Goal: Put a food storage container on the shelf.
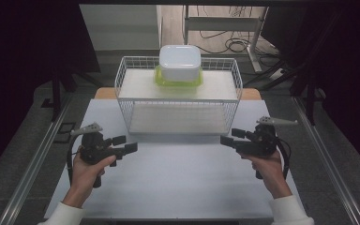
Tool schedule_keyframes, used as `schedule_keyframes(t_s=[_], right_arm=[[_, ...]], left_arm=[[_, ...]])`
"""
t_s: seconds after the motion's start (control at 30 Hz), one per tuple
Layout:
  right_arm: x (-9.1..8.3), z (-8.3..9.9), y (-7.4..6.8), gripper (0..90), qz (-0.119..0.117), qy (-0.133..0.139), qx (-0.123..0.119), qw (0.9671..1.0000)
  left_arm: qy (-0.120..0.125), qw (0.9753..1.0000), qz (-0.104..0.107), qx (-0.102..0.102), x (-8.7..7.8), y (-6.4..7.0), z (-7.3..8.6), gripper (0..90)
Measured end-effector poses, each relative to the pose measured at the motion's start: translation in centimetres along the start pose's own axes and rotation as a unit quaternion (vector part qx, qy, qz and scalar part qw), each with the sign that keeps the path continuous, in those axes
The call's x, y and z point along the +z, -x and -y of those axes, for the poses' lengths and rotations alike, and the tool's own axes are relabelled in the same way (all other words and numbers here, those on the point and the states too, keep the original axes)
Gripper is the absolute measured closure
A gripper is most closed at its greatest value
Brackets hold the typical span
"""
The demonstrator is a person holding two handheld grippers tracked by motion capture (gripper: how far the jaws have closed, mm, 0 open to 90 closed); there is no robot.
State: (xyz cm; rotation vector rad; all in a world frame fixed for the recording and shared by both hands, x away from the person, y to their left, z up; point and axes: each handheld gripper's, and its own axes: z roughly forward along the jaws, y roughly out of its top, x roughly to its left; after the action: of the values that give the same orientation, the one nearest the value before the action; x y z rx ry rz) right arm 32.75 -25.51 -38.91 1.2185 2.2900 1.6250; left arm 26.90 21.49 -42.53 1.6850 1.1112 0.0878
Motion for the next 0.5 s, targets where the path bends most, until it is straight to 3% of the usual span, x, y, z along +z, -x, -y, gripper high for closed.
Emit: schedule_keyframes(t_s=[0.27,0.3,0.4,0.5], right_arm=[[0.7,5.2,0.9,24.2,0.025,-0.054,-0.011,0.9981],[0.9,5.9,1.0,23.9,0.026,-0.062,-0.01,0.9977],[1.8,7.3,1.4,22.6,0.037,-0.097,-0.018,0.9945],[2.5,8.2,1.6,22.6,0.039,-0.114,-0.025,0.9924]], left_arm=[[-0.042,0.9983,-0.039,-0.012,0.4,-2.0,4.0,26.9],[-0.049,0.9976,-0.049,-0.011,0.5,-2.2,4.4,26.8],[-0.052,0.9972,-0.05,-0.018,0.6,-2.5,5.0,26.8],[-0.064,0.9958,-0.065,-0.003,1.1,-2.4,5.5,26.7]])
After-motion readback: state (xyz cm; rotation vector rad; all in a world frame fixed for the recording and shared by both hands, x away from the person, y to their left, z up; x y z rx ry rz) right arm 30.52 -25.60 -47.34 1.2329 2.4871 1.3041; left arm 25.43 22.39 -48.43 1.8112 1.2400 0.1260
